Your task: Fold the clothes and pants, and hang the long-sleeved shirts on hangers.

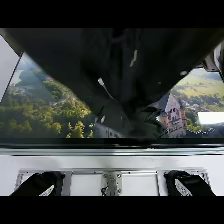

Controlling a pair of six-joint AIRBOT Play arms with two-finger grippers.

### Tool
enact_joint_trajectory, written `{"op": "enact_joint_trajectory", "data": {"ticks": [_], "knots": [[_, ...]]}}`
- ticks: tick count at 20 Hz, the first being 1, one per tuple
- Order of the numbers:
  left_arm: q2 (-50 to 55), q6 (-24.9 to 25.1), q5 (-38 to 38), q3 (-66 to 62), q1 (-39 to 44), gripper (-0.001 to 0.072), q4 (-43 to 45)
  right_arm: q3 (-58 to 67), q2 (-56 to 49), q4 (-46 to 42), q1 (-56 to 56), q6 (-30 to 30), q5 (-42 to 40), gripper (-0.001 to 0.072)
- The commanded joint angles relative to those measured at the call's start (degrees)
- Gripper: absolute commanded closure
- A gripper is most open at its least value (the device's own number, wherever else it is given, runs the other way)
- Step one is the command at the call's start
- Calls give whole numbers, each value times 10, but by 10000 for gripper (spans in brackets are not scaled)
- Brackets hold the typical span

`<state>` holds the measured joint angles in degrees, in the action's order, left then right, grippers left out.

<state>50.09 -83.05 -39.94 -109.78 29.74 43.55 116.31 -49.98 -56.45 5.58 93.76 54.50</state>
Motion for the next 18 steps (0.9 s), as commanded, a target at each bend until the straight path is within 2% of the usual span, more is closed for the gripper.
{"op": "enact_joint_trajectory", "data": {"ticks": [1,4,6,8,9,11,15,16,18], "knots": [[58,2,45,-128,98,691,70,27,19,23,0,8,-73,696],[99,1,66,-161,130,691,109,26,22,23,0,8,-82,696],[92,1,110,-113,116,691,125,26,18,23,0,8,-78,696],[67,-4,147,-31,71,691,124,26,5,23,0,8,-68,696],[58,-24,148,6,37,691,123,25,-7,23,0,8,-58,696],[54,-53,127,61,-33,691,123,15,-39,23,0,8,-38,696],[96,-55,77,137,-153,691,122,-17,-148,20,39,-4,-34,696],[116,-55,75,153,-175,691,123,-17,-187,20,60,-20,-44,696],[168,-54,81,170,-214,691,123,-17,-276,-9,108,-64,-123,696]]}}
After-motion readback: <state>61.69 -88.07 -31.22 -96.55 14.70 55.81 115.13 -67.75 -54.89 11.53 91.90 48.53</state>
